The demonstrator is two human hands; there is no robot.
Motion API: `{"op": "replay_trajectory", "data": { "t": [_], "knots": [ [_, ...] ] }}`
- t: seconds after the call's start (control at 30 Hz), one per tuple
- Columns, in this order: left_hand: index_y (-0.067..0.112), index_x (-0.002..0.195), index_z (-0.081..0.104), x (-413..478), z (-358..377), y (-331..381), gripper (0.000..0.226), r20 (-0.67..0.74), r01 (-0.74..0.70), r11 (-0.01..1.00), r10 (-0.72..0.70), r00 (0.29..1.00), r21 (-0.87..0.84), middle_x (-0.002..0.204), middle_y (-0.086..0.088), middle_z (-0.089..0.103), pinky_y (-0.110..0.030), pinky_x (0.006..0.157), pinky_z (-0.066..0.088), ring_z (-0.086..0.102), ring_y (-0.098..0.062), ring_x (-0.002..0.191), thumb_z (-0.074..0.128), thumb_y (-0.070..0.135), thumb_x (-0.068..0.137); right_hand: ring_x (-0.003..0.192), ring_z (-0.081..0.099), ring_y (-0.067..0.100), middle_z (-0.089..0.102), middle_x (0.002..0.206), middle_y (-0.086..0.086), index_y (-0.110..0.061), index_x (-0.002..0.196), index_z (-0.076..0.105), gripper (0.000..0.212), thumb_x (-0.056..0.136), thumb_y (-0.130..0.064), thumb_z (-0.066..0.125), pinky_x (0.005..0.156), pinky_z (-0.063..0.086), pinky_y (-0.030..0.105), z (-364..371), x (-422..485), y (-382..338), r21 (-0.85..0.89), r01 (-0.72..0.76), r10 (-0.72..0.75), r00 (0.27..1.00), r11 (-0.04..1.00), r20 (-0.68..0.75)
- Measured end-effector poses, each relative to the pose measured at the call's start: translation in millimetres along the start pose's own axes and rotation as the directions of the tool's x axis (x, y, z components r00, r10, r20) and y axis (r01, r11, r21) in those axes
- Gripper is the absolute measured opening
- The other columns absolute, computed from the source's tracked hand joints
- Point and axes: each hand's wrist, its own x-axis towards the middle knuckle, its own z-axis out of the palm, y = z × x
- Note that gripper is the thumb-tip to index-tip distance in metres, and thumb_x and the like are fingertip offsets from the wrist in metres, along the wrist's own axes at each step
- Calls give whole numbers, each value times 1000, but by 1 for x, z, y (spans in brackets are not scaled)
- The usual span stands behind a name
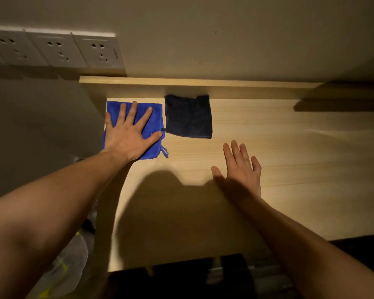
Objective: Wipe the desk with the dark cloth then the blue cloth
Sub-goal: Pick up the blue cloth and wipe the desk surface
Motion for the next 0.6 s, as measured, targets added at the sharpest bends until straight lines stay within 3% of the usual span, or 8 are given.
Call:
{"op": "replay_trajectory", "data": {
  "t": [0.13,0.6],
  "knots": [
    [48,165,-14,-25,8,2,94,7,-8,1000,8,1000,-1,179,0,-14,-67,128,-4,-12,-32,164,-1,95,84,160,-6,18,-2,174,-4,-31,166,8,78,99,-70,23,126,5,53,1,-3,-1,48,13,-11,999,999,-35],
    [45,167,-9,-168,41,29,91,-15,16,1000,-17,1000,-19,179,0,-12,-61,130,-3,-11,-30,164,2,91,90,160,-1,21,4,174,-1,-28,165,12,79,99,-69,16,125,9,55,8,-10,2,50,46,-41,994,998,-97]
  ]
}}
